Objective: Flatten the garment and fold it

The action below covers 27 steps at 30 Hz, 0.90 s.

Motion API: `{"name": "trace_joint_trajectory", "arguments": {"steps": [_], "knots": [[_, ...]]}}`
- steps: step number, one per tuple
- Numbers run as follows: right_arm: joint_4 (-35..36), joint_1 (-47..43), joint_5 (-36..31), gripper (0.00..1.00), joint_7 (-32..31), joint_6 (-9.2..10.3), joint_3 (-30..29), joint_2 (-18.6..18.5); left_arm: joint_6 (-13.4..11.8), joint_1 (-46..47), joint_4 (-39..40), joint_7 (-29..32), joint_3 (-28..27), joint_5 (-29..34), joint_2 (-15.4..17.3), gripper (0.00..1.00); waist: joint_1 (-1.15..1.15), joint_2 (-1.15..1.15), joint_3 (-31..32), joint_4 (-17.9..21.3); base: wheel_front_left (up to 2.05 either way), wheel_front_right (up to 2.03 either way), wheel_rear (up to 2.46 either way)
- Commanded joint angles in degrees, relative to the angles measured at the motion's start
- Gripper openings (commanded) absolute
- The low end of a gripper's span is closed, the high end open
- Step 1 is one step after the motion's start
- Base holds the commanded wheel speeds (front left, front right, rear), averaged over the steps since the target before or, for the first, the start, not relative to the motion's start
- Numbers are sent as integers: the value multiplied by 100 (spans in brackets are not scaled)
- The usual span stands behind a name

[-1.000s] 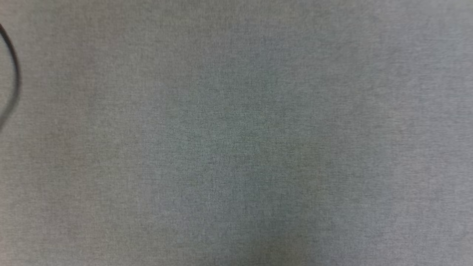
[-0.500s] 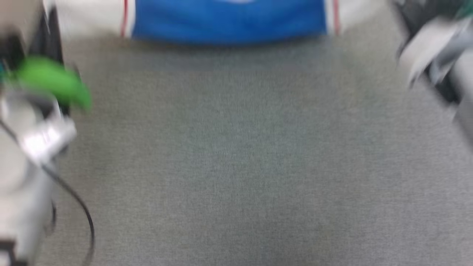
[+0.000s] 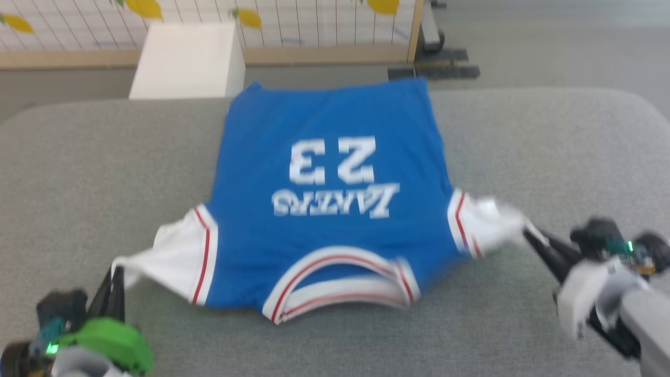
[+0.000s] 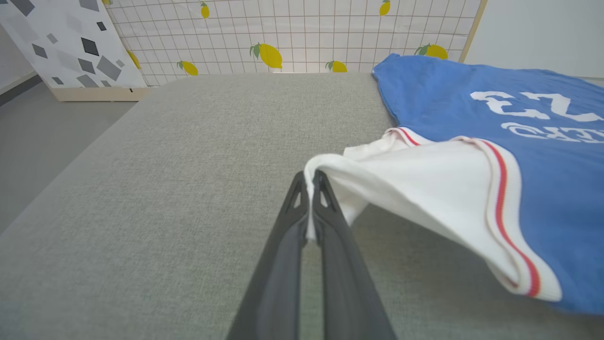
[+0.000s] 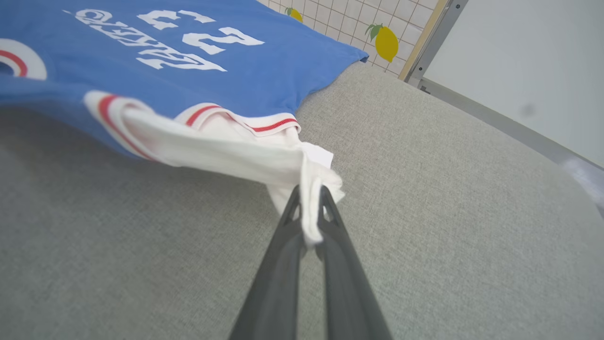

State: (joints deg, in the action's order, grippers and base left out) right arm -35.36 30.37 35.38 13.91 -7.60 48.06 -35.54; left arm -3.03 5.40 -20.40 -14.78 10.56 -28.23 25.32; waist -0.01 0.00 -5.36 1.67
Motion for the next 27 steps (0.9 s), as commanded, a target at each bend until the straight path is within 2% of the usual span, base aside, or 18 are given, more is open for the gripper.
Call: {"name": "trace_joint_trajectory", "arguments": {"steps": [1, 8, 12, 20, 26, 27], "knots": [[88, -298, 55, 0, -9, 11, -101, -84, 17, -253, 21, -21, -96, -42, -1, 0, 1, 0, 425, -42, 0, 0, 0], [711, -1795, 74, 0, -235, 11, -756, -314, 64, -1124, 1, -21, -339, 82, -168, 0, 1, 0, 622, -110, 0, 0, 0], [1018, -2570, -232, 0, -460, 11, -1204, -369, 81, -1369, -48, -21, -517, 164, -291, 0, 1, 0, 636, -149, 0, 0, 0], [1697, -3955, -582, 0, -1074, 11, -2080, -151, 170, -1597, -260, -21, -776, 441, -410, 0, 1, 0, 576, -177, 0, 0, 0], [2078, -4393, -940, 0, -1469, 11, -2610, 33, 276, -1507, -377, -21, -811, 683, -536, 0, 1, 0, 483, -178, 0, 0, 0], [2158, -4427, -978, 29, -1545, 11, -2715, 97, 300, -1478, -381, -21, -818, 724, -572, 0, 1, 0, 465, -184, 0, 0, 0]]}}
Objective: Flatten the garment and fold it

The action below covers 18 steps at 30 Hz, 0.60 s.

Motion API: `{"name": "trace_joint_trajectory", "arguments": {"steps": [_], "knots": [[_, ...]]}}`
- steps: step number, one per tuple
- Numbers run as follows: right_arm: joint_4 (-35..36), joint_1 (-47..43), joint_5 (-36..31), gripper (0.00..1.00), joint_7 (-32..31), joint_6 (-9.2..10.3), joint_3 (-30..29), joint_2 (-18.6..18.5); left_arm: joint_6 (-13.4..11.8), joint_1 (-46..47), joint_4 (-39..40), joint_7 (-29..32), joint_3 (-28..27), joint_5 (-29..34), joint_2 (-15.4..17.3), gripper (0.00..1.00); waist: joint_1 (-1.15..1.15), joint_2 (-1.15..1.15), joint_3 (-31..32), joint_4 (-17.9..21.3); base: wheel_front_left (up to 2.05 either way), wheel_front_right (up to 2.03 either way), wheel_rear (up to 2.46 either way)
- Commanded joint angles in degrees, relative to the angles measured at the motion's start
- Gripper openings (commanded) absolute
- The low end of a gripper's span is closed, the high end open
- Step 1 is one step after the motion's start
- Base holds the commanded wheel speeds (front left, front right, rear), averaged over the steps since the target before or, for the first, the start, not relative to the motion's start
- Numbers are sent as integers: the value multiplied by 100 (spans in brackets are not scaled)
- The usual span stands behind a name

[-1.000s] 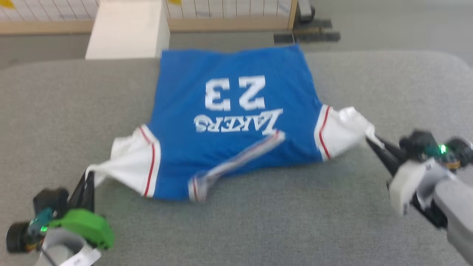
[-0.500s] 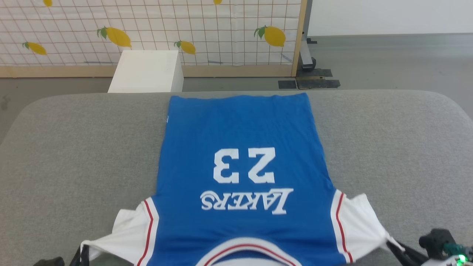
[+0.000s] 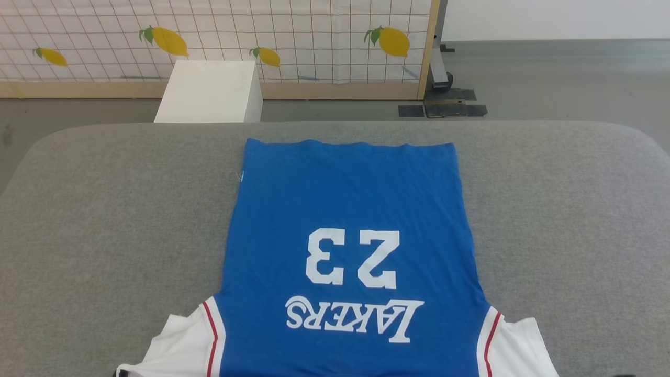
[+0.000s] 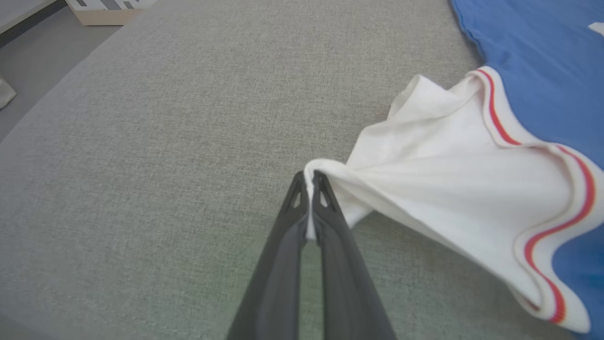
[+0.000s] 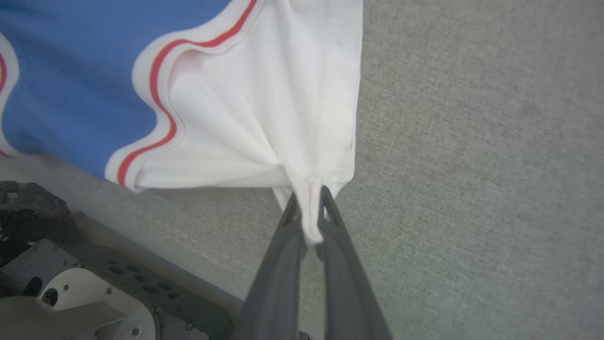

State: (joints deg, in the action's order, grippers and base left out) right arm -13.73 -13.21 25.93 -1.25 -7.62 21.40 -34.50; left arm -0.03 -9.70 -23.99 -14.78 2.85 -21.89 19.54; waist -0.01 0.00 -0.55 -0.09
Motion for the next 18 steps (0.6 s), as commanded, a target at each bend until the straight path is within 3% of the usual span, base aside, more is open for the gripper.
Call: {"name": "trace_joint_trajectory", "arguments": {"steps": [1, 2, 9, 14, 18], "knots": [[77, -85, -50, 47, -85, 13, -129, 48, 19, 54, -23, -21, -56, 118, -27, 0, 1, 0, -34, -9, 0, 0, 0], [186, -89, -93, 100, -144, 13, -232, 101, 39, 75, -26, -21, -64, 153, -66, 0, 1, 0, -50, -10, 0, 0, 0], [1082, 120, -116, 100, -376, 13, -1238, 185, 153, 205, 118, -22, -177, 367, -234, 0, 1, 0, -138, -45, 0, 0, 0], [2000, 893, -217, 100, -794, 13, -2125, -99, 209, 258, 406, -22, -197, 603, -322, 0, 1, 0, -249, -172, 0, 0, 0], [2217, 1778, -130, 100, -1219, 13, -2283, -373, 240, 382, 613, -22, -137, 776, -404, 0, 1, 0, -408, -367, 0, 0, 0]]}}
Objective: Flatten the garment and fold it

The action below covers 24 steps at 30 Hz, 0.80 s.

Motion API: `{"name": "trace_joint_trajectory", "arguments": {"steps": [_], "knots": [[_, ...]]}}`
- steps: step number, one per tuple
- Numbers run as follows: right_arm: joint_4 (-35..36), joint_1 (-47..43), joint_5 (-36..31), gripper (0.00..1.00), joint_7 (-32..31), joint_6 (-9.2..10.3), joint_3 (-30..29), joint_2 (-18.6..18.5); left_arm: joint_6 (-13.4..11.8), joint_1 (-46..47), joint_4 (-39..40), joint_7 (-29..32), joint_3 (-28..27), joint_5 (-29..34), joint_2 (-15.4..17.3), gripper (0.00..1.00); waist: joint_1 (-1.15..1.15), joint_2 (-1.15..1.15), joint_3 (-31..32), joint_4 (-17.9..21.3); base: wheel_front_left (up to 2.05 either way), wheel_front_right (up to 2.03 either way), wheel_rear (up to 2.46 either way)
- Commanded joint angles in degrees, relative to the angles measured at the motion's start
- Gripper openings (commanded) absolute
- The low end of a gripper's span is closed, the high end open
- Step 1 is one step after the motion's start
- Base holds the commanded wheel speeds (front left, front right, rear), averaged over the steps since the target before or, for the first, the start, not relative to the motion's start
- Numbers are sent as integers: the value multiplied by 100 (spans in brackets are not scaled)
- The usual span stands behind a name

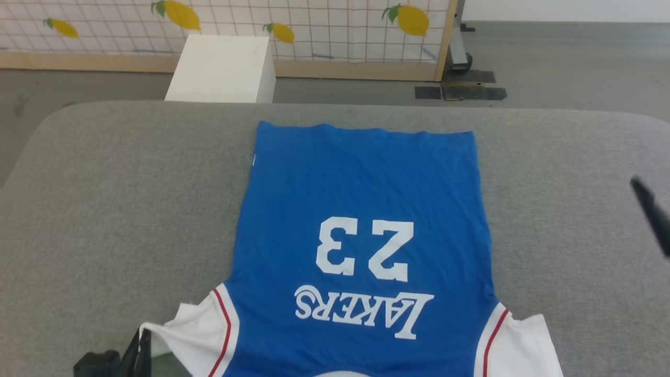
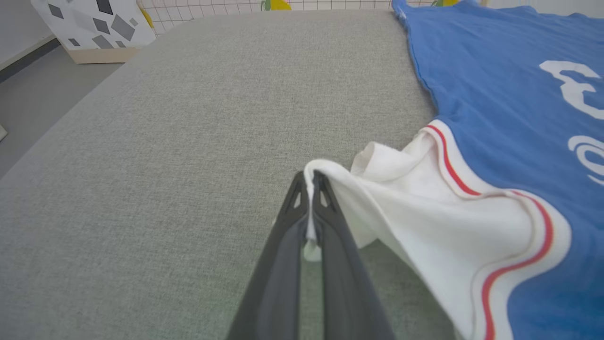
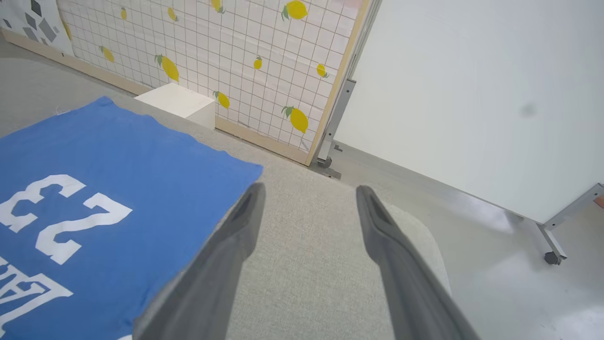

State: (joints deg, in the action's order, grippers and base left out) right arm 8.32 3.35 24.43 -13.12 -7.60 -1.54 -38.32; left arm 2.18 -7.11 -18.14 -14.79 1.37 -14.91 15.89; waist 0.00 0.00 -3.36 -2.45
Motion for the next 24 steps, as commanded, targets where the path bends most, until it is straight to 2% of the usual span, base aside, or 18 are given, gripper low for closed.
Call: {"name": "trace_joint_trajectory", "arguments": {"steps": [1, 3, 7, 13, 16, 20, 24], "knots": [[2, 291, 61, 100, -104, 11, 10, -28, 26, 151, 66, -20, 26, 105, -55, 0, 0, 0, -175, -175, 0, 0, 0], [-160, 892, 174, 100, -402, 11, 98, -148, 57, 257, 169, -20, 63, 177, -106, 0, 0, 0, -330, -303, 0, 0, 0], [-669, 1972, 644, 100, -1492, 11, 477, -267, 101, 491, 345, -20, 206, 328, -249, 0, 0, 0, -698, -591, 0, 0, 0], [-1268, 3488, 1125, 100, -3154, 11, 1350, -510, 159, 838, 536, -20, 331, 488, -454, 0, 0, 0, -1313, -987, 0, 0, 0], [-1554, 4186, 1359, 100, -4189, 11, 1957, -714, 192, 1009, 651, -20, 391, 571, -597, 0, 0, 0, -1646, -1212, 0, 0, 0], [-1896, 4901, 1440, 100, -5046, 11, 2311, -854, 249, 1207, 776, -20, 489, 675, -765, 0, 0, 0, -2084, -1489, 0, 0, 0], [-2308, 5413, 1402, 100, -5503, 11, 2290, -768, 305, 1399, 909, -20, 598, 757, -917, 0, 0, 0, -2453, -1764, 0, 0, 0]]}}
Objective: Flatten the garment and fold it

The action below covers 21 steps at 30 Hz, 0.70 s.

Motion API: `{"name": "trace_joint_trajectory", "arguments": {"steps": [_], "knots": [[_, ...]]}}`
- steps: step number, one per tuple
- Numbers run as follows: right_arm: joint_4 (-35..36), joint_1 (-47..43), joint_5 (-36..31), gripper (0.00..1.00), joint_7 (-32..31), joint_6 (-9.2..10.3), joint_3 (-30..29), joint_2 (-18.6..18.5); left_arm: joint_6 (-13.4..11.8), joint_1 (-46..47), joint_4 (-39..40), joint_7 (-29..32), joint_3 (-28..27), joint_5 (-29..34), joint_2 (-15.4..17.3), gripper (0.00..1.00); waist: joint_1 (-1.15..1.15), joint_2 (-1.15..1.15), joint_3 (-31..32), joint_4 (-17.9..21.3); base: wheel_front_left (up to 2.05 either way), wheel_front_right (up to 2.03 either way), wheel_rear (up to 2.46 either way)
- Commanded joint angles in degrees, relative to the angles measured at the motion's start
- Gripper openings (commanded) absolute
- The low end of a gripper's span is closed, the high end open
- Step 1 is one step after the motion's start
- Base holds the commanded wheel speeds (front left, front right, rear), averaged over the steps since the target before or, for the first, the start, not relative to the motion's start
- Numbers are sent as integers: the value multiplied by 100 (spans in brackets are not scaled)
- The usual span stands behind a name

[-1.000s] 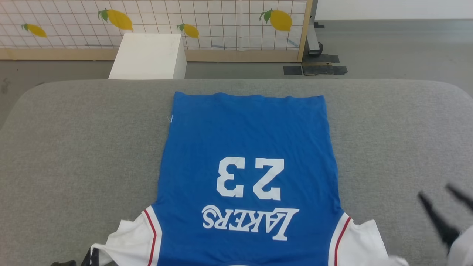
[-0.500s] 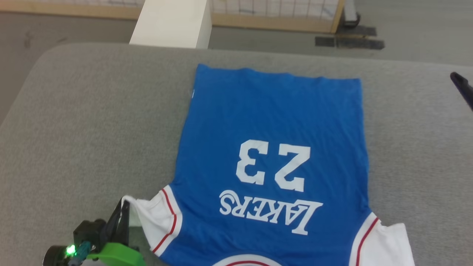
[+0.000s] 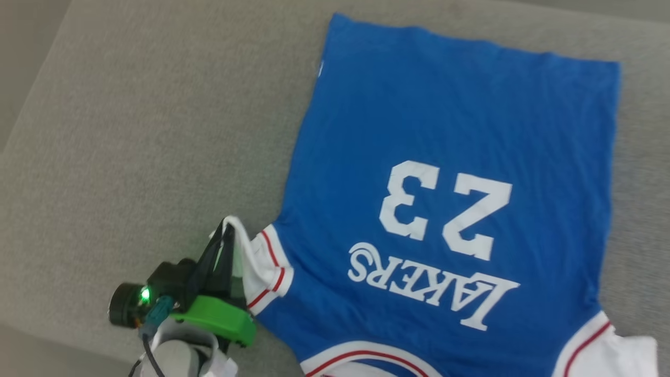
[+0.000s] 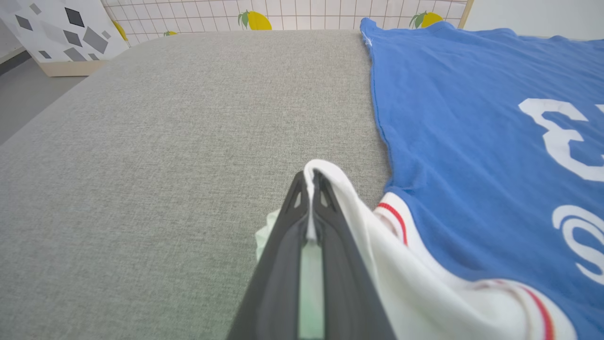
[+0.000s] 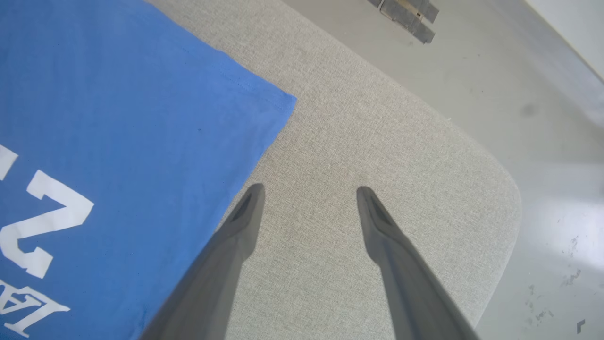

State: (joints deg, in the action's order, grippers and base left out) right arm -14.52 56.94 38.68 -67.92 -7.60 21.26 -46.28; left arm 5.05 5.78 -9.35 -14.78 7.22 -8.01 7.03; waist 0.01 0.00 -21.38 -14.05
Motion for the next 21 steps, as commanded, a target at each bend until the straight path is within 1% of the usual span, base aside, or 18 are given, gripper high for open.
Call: {"name": "trace_joint_trajectory", "arguments": {"steps": [1, 4, 8, 12, 18, 19, 20, 21], "knots": [[-126, 175, -103, 100, -136, 11, 38, 20, 33, 172, 83, -22, 45, 84, -82, 0, -1, 0, -771, -699, 0, 0, 0], [-408, 347, -245, 100, -255, 11, -53, 45, 62, 299, 200, -22, 117, 110, -182, 0, -1, 0, -1017, -894, 0, 0, 0], [-776, 282, -369, 100, -192, 11, -246, 108, 84, 409, 308, -22, 214, 156, -278, 0, -1, 0, -1221, -1080, 0, 0, 0], [-987, 8, -413, 100, -70, 11, -285, 144, 88, 430, 358, -22, 232, 187, -328, 0, -1, 0, -1285, -1116, 0, 0, 0], [-1059, -418, -346, 100, -107, 11, -120, 55, 100, 446, 372, -22, 190, 257, -355, 0, -1, 0, -1249, -1052, 0, 0, 0], [-1055, -457, -304, 92, -121, 11, -108, 37, 104, 448, 372, -22, 180, 267, -357, 0, -1, 0, -1233, -1035, 0, 0, 0], [-1042, -479, -274, 2, -142, 11, -94, 20, 108, 448, 371, -22, 170, 276, -358, 0, -1, 0, -1224, -1021, 0, 0, 0], [-1004, -489, -250, 0, -147, 11, -64, -10, 113, 448, 368, -22, 155, 285, -358, 0, -1, 0, -1214, -1002, 0, 0, 0]]}}
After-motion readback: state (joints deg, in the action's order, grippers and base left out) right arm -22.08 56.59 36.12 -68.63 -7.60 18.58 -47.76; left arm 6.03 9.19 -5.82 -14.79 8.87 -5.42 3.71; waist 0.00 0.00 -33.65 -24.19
